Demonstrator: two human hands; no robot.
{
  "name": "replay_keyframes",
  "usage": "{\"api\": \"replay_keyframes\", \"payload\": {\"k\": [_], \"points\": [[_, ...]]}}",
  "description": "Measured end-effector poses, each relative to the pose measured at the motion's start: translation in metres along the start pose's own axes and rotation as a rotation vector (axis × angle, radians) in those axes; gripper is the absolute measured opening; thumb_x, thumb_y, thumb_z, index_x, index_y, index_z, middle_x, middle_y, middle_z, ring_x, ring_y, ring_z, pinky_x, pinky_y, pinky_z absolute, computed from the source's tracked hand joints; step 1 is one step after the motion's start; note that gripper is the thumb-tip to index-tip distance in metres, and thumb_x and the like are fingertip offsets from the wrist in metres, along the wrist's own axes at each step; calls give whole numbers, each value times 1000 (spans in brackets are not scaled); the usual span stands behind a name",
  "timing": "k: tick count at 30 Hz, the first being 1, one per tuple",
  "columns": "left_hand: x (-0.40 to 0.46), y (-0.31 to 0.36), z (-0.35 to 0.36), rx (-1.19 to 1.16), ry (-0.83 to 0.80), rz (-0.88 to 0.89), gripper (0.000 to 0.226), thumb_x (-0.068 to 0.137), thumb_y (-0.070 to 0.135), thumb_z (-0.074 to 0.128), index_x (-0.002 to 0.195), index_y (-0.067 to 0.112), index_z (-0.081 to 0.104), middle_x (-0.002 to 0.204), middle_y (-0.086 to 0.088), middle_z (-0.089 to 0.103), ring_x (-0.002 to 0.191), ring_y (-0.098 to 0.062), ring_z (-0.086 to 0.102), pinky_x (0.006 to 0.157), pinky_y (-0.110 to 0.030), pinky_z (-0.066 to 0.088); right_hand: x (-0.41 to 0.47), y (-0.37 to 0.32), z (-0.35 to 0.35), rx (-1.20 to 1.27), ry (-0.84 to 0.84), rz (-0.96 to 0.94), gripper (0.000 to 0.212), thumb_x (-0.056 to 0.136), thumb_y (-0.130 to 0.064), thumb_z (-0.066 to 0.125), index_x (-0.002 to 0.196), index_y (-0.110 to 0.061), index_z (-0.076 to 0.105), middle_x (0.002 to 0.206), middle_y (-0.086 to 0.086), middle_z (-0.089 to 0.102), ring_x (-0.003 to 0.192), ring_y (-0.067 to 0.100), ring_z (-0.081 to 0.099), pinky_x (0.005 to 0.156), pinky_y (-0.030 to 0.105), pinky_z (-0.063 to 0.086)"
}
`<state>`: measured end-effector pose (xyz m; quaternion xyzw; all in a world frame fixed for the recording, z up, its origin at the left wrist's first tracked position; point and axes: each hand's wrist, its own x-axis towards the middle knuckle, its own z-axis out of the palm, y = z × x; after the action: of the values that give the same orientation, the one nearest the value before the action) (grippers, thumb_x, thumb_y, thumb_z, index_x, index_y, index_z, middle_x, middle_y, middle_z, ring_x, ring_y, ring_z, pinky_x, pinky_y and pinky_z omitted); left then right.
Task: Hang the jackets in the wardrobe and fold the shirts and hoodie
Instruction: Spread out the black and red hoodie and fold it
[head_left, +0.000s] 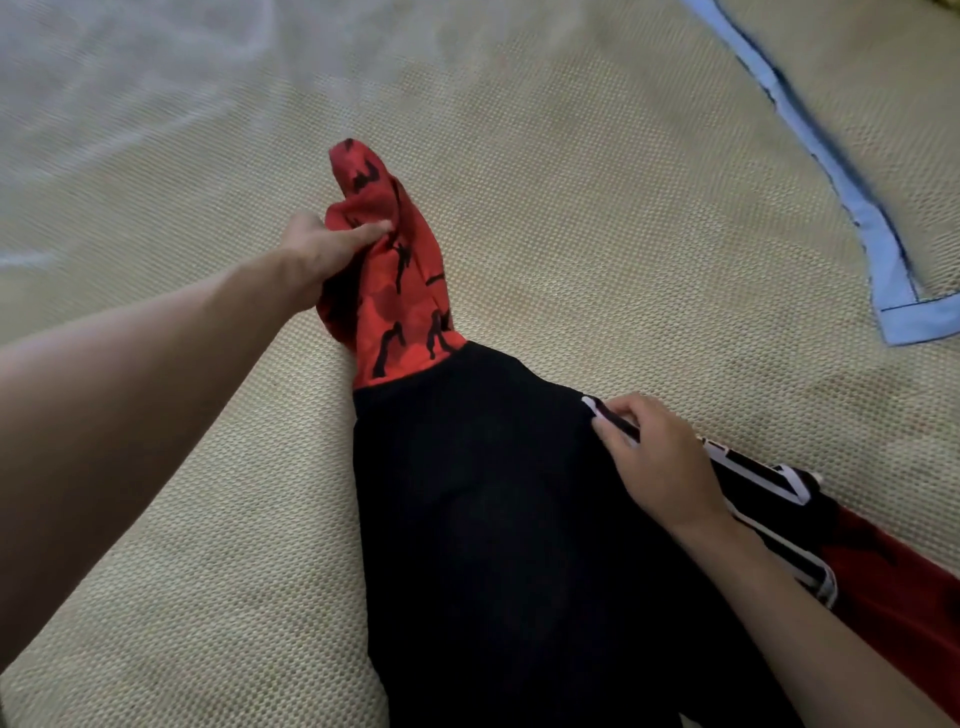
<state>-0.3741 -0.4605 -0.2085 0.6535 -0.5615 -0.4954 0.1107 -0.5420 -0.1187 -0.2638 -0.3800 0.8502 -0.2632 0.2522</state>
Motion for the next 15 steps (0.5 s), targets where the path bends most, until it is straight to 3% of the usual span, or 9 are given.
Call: {"api": "replay_keyframes", "payload": {"k": [3, 6, 8, 10, 12, 15], "points": [[8, 6, -1, -90, 112, 108, 29, 75, 25, 86, 99, 20, 70, 87, 6, 71, 79, -7, 69, 69, -21, 57, 12, 3, -8, 105, 22, 64, 17, 96, -38, 66, 88, -23, 65, 80, -11, 66, 78, 7, 63, 66, 24, 46], [21, 14, -7, -240, 205, 196, 20, 75, 11, 81, 86, 23, 69, 86, 6, 72, 75, -8, 70, 68, -23, 60, 16, 5, -6, -87, -36, 2, 15, 92, -39, 68, 92, -25, 63, 90, -10, 61, 90, 15, 57, 83, 34, 49], [24, 17, -11, -280, 39, 116, 26, 77, 7, 80, 78, 25, 63, 92, 2, 73, 84, -13, 73, 78, -31, 63, 17, 0, -11, -162, -86, 12, 25, 86, -44, 70, 103, -28, 61, 97, -13, 57, 96, 12, 52, 90, 35, 45], [20, 14, -11, -183, -199, 0, 28, 81, 0, 76, 83, 25, 64, 99, -2, 74, 96, -18, 74, 85, -38, 62, 17, -6, -20, -176, -179, 37, 42, 82, -47, 72, 117, -31, 57, 105, -15, 55, 100, 9, 51, 92, 34, 45], [13, 10, -6, -92, -268, -28, 28, 81, -5, 73, 88, 22, 68, 96, -4, 76, 96, -22, 74, 86, -41, 61, 19, -12, -28, -120, -339, 112, 46, 82, -46, 74, 121, -32, 53, 109, -13, 58, 99, 8, 58, 88, 33, 50], [-4, 17, 1, -148, -36, 71, 38, 69, -9, 75, 78, 24, 58, 76, 2, 69, 88, -21, 69, 80, -42, 62, 28, -11, -28, -128, -458, 134, 34, 84, -47, 75, 106, -26, 58, 97, -7, 63, 84, 9, 60, 71, 28, 46]]}}
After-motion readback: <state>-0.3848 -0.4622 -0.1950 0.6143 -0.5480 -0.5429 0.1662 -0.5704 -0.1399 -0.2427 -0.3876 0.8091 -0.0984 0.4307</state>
